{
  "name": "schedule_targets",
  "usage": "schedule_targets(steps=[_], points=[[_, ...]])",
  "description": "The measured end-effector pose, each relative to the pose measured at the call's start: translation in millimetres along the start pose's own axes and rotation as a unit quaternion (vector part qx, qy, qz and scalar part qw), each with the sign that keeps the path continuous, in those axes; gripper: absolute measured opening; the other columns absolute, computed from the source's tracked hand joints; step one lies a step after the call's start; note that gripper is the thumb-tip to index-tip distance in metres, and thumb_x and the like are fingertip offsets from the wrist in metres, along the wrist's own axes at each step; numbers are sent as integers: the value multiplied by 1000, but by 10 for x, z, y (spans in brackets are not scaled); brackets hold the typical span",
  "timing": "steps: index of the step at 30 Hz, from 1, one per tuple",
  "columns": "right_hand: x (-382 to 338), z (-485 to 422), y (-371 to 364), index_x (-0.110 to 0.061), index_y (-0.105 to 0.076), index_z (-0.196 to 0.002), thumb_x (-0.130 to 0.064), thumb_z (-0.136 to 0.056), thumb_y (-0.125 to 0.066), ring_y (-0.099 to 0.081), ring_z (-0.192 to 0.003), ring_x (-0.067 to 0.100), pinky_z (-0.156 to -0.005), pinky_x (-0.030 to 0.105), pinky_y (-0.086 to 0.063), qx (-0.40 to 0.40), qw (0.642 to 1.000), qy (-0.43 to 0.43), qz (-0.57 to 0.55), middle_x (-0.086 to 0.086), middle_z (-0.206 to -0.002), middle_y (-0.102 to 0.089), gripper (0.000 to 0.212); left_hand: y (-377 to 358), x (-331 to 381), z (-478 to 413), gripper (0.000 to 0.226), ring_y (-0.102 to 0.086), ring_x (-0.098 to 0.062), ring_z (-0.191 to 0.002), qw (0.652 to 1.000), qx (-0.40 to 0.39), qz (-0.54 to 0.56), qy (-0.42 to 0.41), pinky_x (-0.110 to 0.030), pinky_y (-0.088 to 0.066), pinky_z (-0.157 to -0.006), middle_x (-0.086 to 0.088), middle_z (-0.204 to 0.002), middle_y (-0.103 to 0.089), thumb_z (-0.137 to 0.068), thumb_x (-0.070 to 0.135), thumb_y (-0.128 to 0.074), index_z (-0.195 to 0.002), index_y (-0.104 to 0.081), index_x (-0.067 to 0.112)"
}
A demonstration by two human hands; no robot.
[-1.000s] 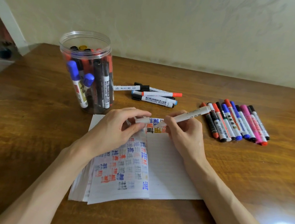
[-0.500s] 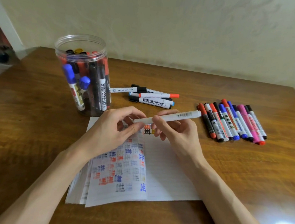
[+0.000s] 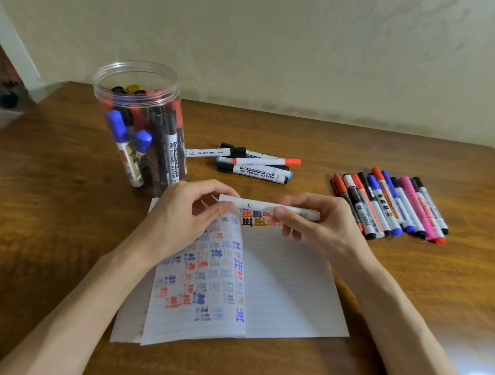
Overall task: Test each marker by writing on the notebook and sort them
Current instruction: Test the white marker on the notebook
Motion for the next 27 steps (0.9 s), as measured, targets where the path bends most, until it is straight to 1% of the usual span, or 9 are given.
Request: schedule_targets(steps=[5, 11, 14, 17, 19, 21, 23, 25, 27], points=[[-74, -4, 3, -17, -81, -100, -22, -87, -81, -64, -59, 8, -58, 23, -54, 10, 998, 49, 28, 1, -73, -77, 14, 21, 16, -1, 31, -69, 2, -104, 999, 34, 3, -15, -22, -60, -83, 17, -110, -73, -91, 36, -65, -119, -75, 27], [-44, -12, -16, -13, -81, -101, -24, -89, -81, -68, -64, 14, -61, 29, -57, 19, 997, 73, 30, 4, -77, -78, 17, 28, 117, 24, 25, -71, 0, -94, 997, 52, 40, -28, -14, -57, -77, 28, -101, -70, -86, 40, -62, -111, -69, 39], [-24, -22, -33, -14, -80, -99, -21, -89, -81, -69, -64, 10, -60, 24, -55, 12, 996, 75, 37, 1, -77, -78, 13, 18, 72, 28, 28, -70, -2, -95, 998, 46, 24, -32, -16, -58, -78, 23, -100, -71, -88, 36, -63, -115, -72, 32], [-16, -47, -90, -16, -80, -97, -19, -88, -84, -73, -72, 5, -64, 19, -53, -18, 991, 85, 107, -7, -84, -80, 10, 16, 31, -8, 29, -69, -6, -99, 999, 44, 2, -32, -25, -58, -83, 17, -103, -73, -91, 34, -63, -118, -74, 28], [-14, -62, -97, -24, -82, -97, -28, -86, -87, -73, -76, 5, -66, 22, -53, -14, 979, 91, 184, -15, -86, -79, 13, 2, 43, -43, 38, -67, -2, -102, 998, 47, -5, -32, -23, -57, -85, 18, -109, -71, -92, 37, -64, -129, -68, 32], [-49, -66, -5, -32, -83, -98, -38, -84, -87, -68, -79, 6, -66, 21, -50, 21, 963, 101, 251, -17, -85, -76, 15, -46, 59, -71, 59, -65, 7, -104, 999, 39, -1, -27, -13, -54, -85, 19, -117, -66, -90, 37, -70, -146, -51, 38], [-65, -75, 176, -30, -82, -98, -40, -86, -85, -61, -77, 4, -61, 16, -44, 76, 950, 97, 286, -16, -83, -71, 16, -81, 47, -79, 77, -65, 5, -102, 999, 29, -5, -16, -11, -55, -81, 20, -120, -62, -87, 38, -76, -153, -37, 40], [4, -79, 415, -27, -79, -97, -41, -89, -81, -57, -70, 4, -55, 15, -42, 151, 937, 56, 309, -16, -79, -67, 16, -95, -1, -82, 81, -63, 7, -101, 999, 13, -37, 15, -11, -54, -74, 25, -118, -58, -82, 43, -78, -152, -36, 44], [85, -63, 601, -24, -77, -100, -41, -91, -79, -58, -67, 3, -55, 14, -41, 219, 913, 14, 343, -16, -79, -66, 19, -121, -46, -79, 76, -59, 9, -102, 996, -13, -77, 45, -14, -51, -78, 26, -117, -57, -81, 45, -79, -148, -42, 44]])
Point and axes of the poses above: each hand's wrist, its own z-axis away from the middle knuckle, its own y-axis out of the back of the hand, x = y × z, the point moved 8 cm from there along -z, towards the middle knuckle
